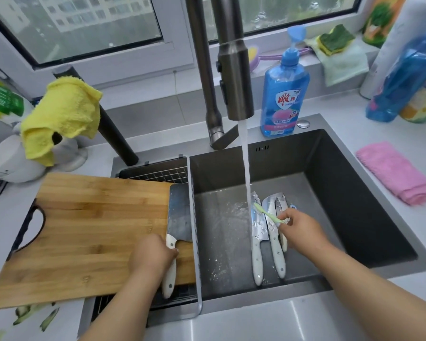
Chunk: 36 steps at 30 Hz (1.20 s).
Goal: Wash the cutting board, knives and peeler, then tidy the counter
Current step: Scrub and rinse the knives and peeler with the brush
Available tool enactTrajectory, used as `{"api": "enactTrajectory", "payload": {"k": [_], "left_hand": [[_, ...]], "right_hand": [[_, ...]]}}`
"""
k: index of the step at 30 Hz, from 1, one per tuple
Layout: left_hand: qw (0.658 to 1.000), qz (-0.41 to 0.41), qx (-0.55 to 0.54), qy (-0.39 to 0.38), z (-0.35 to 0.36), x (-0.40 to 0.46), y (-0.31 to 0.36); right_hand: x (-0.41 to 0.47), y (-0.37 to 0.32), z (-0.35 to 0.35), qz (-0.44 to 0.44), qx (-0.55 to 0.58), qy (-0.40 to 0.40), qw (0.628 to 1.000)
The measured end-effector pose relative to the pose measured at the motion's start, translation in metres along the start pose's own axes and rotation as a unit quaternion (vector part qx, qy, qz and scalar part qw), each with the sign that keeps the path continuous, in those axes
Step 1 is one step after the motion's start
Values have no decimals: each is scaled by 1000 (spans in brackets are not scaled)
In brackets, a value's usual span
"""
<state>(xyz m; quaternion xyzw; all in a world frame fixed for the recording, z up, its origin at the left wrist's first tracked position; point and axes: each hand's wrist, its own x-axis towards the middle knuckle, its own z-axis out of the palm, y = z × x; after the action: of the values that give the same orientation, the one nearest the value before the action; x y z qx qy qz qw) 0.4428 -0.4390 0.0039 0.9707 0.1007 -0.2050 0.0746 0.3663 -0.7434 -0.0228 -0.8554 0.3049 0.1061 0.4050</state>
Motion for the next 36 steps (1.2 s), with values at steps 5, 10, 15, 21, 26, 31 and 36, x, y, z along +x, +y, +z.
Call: {"api": "enactTrajectory", "payload": {"k": [5,10,15,21,26,31,36], "left_hand": [[994,18,51,98,-38,-15,27],[976,156,-109,111,-32,-40,106],[975,185,-91,-82,41,-30,166],[974,144,-52,-167,108,0,182],[976,92,-16,-197,148,18,183],[973,57,-25,-222,166,20,186],[972,37,-31,-231,175,23,187]], "right_hand": [[2,8,-10,2,19,10,1000],[5,11,-25,8,8,24,1000],[9,15,-31,11,29,31,999],[19,31,-32,17,21,32,999],[28,39,-29,12,7,11,1000],[32,40,-27,16,-21,-9,1000],[38,40,-25,9,-16,-14,1000]]}}
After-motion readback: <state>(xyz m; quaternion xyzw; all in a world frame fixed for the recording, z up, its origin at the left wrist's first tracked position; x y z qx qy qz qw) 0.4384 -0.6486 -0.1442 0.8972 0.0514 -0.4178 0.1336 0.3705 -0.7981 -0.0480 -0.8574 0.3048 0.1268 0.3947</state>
